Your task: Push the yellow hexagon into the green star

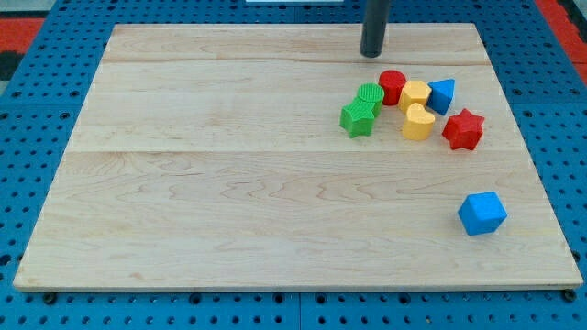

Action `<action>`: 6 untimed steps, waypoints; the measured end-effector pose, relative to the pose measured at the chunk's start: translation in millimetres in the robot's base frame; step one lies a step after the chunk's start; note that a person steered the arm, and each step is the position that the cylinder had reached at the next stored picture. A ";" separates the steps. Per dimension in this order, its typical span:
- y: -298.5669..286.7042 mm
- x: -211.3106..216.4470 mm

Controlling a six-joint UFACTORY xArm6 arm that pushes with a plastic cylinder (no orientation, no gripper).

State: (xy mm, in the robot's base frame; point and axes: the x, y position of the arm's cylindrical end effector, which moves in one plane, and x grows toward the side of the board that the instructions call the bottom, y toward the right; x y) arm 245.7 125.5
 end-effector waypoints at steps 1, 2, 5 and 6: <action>106.1 1.5; 152.5 25.8; 37.3 116.9; -21.2 118.1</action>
